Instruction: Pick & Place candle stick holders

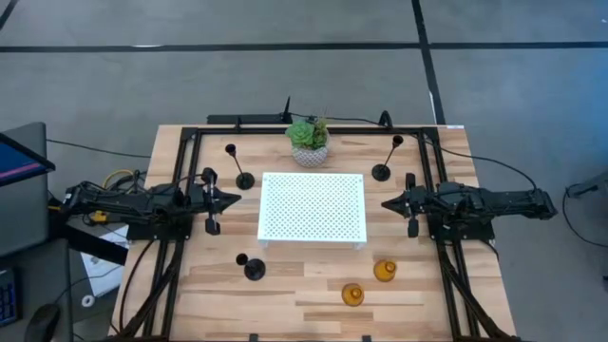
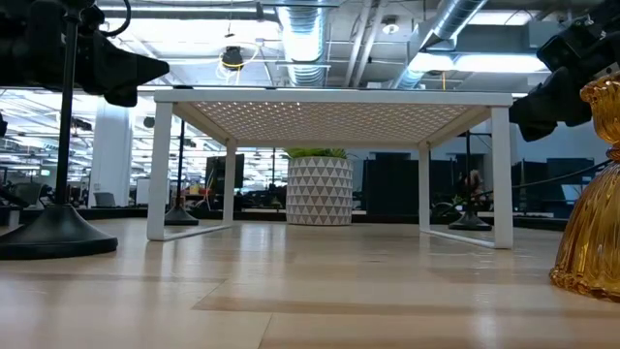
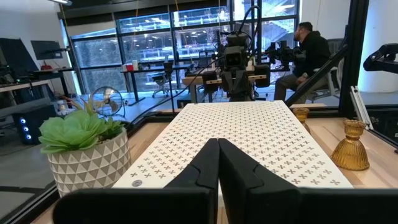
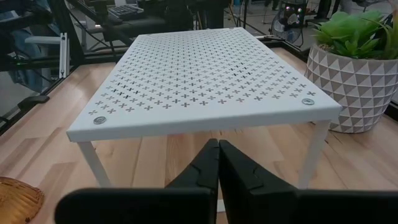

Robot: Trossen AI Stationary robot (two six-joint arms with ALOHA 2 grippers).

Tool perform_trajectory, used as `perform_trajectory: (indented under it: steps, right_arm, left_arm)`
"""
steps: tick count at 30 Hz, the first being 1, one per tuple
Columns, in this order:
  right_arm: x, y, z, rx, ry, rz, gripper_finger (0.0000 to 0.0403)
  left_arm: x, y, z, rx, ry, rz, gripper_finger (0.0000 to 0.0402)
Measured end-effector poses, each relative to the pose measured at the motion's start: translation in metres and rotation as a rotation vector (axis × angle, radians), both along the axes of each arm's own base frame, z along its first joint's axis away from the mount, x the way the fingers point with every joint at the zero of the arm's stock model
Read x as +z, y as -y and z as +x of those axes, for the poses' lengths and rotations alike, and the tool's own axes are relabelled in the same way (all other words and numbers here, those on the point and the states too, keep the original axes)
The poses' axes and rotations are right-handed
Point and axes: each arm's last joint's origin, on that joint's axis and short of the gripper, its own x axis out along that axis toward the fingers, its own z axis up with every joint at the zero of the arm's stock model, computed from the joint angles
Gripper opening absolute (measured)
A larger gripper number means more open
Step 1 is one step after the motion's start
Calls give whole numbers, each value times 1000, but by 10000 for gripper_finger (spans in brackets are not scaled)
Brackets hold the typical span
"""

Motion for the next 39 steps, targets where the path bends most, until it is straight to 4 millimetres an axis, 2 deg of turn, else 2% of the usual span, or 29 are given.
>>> perform_trajectory:
  steps: [16,23,28,36,39]
  right_arm:
    - [0,0,0,0,0,0,0]
    - [0,0,0,-5,0,0,0]
    - [0,0,0,-5,0,0,0]
    - [0,1,0,-6,1,3,0]
    - [2,0,1,-26,38,186,0]
  left_arm:
    - [0,0,0,-3,2,-12,6]
    - [0,0,0,-63,40,-253,6]
    - [0,0,0,-69,44,-277,6]
    - [1,0,0,-108,74,-434,6]
    - [1,0,0,-139,94,-554,6]
